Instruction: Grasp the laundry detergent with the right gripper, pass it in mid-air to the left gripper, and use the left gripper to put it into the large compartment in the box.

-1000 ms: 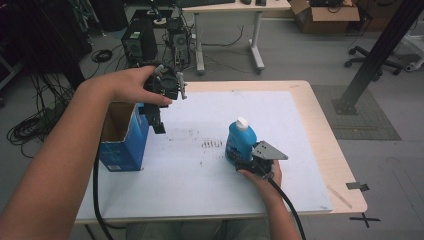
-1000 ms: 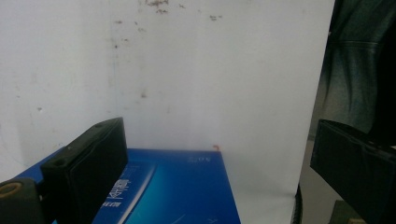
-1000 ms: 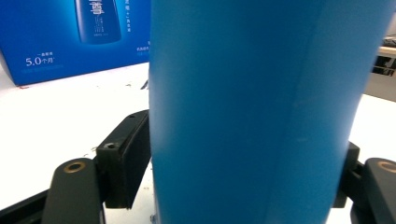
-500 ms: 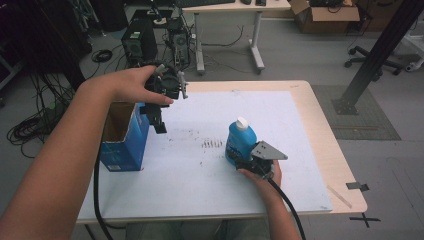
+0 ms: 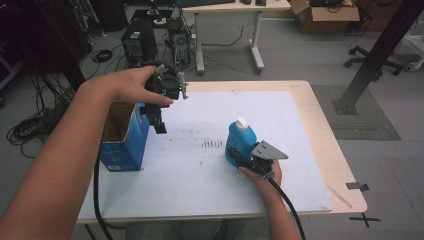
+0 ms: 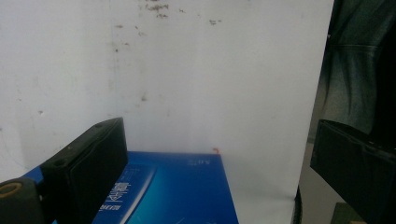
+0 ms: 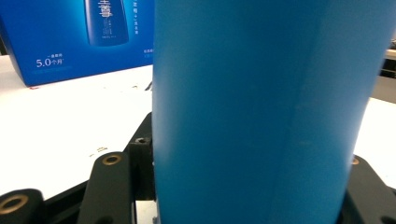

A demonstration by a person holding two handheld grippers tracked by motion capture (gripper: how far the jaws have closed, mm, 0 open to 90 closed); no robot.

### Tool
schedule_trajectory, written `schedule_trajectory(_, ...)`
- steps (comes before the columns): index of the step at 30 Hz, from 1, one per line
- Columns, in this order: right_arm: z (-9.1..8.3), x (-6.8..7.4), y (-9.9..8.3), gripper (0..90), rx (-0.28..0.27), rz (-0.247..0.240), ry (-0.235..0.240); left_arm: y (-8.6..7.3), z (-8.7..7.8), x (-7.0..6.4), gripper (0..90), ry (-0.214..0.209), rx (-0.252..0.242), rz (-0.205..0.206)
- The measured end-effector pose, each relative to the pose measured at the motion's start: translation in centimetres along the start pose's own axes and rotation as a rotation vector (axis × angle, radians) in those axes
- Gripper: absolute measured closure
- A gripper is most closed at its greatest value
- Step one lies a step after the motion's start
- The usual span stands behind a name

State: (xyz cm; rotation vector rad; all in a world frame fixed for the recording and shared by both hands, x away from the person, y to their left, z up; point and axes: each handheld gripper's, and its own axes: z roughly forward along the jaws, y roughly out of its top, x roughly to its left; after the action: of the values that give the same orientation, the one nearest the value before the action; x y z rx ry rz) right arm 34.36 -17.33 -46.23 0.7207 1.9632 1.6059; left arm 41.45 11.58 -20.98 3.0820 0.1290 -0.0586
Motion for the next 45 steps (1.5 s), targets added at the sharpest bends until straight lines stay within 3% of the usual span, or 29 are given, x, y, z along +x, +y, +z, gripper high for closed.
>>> schedule_trajectory(12,-0.2,0.1,0.9,45.6,0.01,-0.012,0.023,-0.2,-0.3,0.0,4.3,0.007,-0.012,-0.007)
schedule_trajectory(20,-0.8,0.2,3.7,45.6,-0.002,-0.042,0.067,0.0,-0.5,-0.1,4.3,0.007,-0.013,-0.008)
schedule_trajectory(26,-1.2,-0.4,5.3,45.7,0.03,-0.066,0.101,0.1,-1.1,-0.3,4.3,0.011,-0.01,-0.003)
schedule_trajectory(32,-1.7,-1.7,6.6,45.8,0.026,-0.036,0.175,0.3,-1.4,-0.5,4.2,0.011,-0.019,0.003)
schedule_trajectory(33,-1.9,-2.2,6.9,45.8,0.015,-0.023,0.208,0.3,-1.5,-0.6,4.3,0.008,-0.023,0.007)
schedule_trajectory(35,-2.0,-2.5,7.1,45.8,0.013,-0.022,0.222,0.4,-1.6,-0.7,4.3,0.006,-0.026,0.014)
schedule_trajectory(37,-2.3,-3.1,7.6,45.7,0.002,-0.014,0.265,0.5,-1.8,-0.8,4.2,0.005,-0.029,0.017)
schedule_trajectory(45,-2.8,-3.5,9.2,45.7,-0.015,-0.041,0.366,1.1,-2.3,-1.4,4.2,0.005,-0.039,0.026)
